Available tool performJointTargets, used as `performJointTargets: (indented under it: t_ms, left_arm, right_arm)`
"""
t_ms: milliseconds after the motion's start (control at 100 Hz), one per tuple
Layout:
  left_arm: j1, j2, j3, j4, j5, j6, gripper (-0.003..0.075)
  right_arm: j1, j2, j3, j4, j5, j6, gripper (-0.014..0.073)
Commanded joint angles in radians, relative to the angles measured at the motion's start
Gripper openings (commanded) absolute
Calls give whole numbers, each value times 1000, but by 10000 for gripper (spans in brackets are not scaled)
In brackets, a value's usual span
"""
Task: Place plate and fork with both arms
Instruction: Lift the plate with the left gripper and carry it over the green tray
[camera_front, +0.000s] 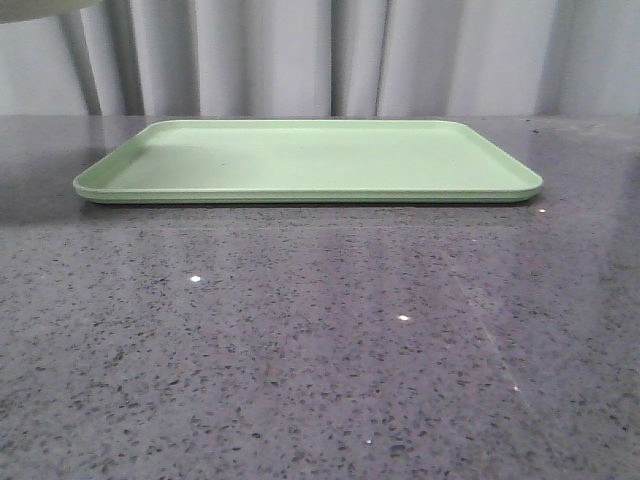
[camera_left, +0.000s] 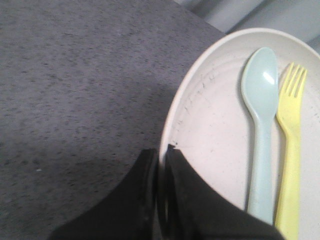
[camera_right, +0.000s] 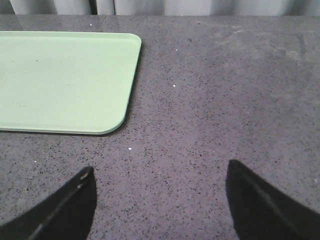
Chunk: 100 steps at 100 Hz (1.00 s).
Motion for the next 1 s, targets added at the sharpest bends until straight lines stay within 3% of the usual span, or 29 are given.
performJointTargets:
  t_ms: [0,270,480,740,990]
  left_arm:
    - [-88,23,-58,-97,-94,-2,-21]
    - [-361,212,-161,-100,-251,-52,-21]
    - [-492,358,-230,-100,-354,-115,-21]
    - [-565,483,-264,-100,-434,-163,-21]
    - [-572,532,-264,-98,-453,-175,-21]
  right_arm:
    - [-6,10,-36,0,-78,-3,543]
    - [-6,10,-36,0,-73,-3,543]
    - [-6,10,-36,0,-64,-3,543]
    - [-6,10,-36,0,-64,-3,543]
    - [-6,10,-36,0,-64,-3,543]
